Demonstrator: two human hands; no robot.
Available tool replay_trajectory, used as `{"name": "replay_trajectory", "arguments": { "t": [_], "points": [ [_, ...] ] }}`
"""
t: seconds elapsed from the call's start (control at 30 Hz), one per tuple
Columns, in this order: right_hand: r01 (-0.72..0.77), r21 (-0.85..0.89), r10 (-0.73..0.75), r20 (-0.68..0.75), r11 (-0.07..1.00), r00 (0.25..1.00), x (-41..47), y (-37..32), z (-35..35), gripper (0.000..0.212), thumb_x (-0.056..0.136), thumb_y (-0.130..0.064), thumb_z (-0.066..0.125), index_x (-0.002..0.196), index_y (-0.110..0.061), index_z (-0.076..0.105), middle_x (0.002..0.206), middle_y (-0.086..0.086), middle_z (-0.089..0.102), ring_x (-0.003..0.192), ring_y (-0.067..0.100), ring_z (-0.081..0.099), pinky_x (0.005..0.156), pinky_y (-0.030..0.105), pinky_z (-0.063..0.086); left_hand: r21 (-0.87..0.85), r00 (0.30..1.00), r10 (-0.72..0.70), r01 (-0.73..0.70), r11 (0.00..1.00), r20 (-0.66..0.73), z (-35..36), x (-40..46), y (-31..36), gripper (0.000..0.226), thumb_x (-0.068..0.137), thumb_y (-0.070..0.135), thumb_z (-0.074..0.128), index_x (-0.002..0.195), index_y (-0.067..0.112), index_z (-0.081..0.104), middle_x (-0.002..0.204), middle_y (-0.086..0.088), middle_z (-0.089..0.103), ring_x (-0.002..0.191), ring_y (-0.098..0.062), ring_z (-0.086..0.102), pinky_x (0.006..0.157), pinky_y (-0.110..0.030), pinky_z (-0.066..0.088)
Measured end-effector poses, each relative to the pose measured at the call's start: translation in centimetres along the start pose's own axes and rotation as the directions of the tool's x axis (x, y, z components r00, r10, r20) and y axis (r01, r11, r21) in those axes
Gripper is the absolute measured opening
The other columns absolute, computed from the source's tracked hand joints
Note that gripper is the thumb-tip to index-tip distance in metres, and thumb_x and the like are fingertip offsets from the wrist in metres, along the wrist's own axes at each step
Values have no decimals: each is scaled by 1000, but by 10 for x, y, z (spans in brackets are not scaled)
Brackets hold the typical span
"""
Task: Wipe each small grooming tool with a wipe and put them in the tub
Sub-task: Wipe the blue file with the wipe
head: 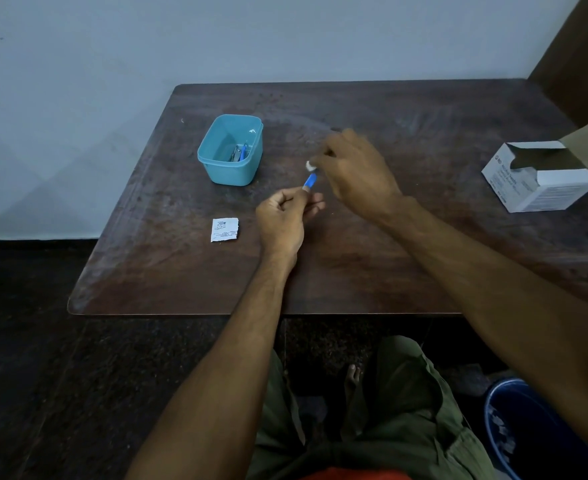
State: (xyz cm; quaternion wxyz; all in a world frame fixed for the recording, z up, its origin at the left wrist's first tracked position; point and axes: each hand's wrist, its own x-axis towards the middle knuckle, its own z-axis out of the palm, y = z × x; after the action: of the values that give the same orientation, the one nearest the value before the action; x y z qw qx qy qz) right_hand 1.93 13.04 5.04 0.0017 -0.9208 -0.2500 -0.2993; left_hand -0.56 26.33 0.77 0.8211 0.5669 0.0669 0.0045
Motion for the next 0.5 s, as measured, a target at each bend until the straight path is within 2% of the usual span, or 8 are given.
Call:
{"name": "replay_trajectory", "arguments": {
  "t": [0.07, 0.1, 0.17, 0.23, 0.33, 0.5],
  "points": [
    [99, -23, -98, 49, 995, 994, -4, -3, 1, 16, 71, -5, 66, 85, -8, 72, 82, 10, 58, 77, 32, 56, 60, 33, 37, 9, 1000, 11, -11, 1000, -6, 0, 1, -1, 11, 92, 4, 59, 83, 3, 64, 70, -7, 72, 63, -16, 70, 62, -20, 56],
    [83, -30, -81, 48, 996, 996, -5, -1, 2, 16, 72, -6, 66, 86, -9, 72, 82, 10, 58, 77, 32, 56, 61, 33, 37, 16, 1000, 13, -13, 1000, -4, 0, 0, -1, 10, 92, 4, 59, 84, 3, 64, 71, -7, 72, 64, -16, 71, 62, -20, 56],
    [-52, -4, 52, -5, 999, 999, -3, 10, 5, 18, 74, -5, 65, 90, -9, 74, 81, 11, 60, 76, 34, 57, 61, 33, 40, 23, 1000, 9, -9, 1000, -1, -1, -1, 0, 8, 92, 5, 59, 87, 3, 64, 73, -9, 73, 66, -18, 71, 63, -20, 57],
    [-228, 75, 232, -53, 971, 971, 0, 21, 6, 21, 79, 0, 62, 95, -5, 74, 83, 15, 62, 77, 38, 56, 62, 38, 45, 22, 1000, 4, -4, 1000, -2, -1, -2, 1, 8, 92, 6, 59, 88, 2, 64, 75, -10, 73, 67, -19, 72, 65, -21, 58],
    [-398, 145, 404, -15, 906, 914, 4, 26, 6, 22, 87, 0, 57, 102, -2, 73, 90, 18, 62, 85, 38, 55, 67, 37, 43, 5, 1000, -7, 7, 1000, -10, 0, -2, 2, 9, 93, 7, 59, 87, 3, 65, 73, -10, 73, 66, -19, 72, 65, -21, 58],
    [-352, 241, 365, -9, 904, 931, 2, 4, 9, 26, 88, -10, 53, 102, -8, 74, 91, 13, 66, 86, 36, 59, 70, 42, 49, -34, 1000, -18, 18, 999, -7, -1, -1, 2, 11, 93, 7, 59, 85, 4, 65, 69, -7, 73, 63, -17, 71, 60, -18, 55]
  ]
}}
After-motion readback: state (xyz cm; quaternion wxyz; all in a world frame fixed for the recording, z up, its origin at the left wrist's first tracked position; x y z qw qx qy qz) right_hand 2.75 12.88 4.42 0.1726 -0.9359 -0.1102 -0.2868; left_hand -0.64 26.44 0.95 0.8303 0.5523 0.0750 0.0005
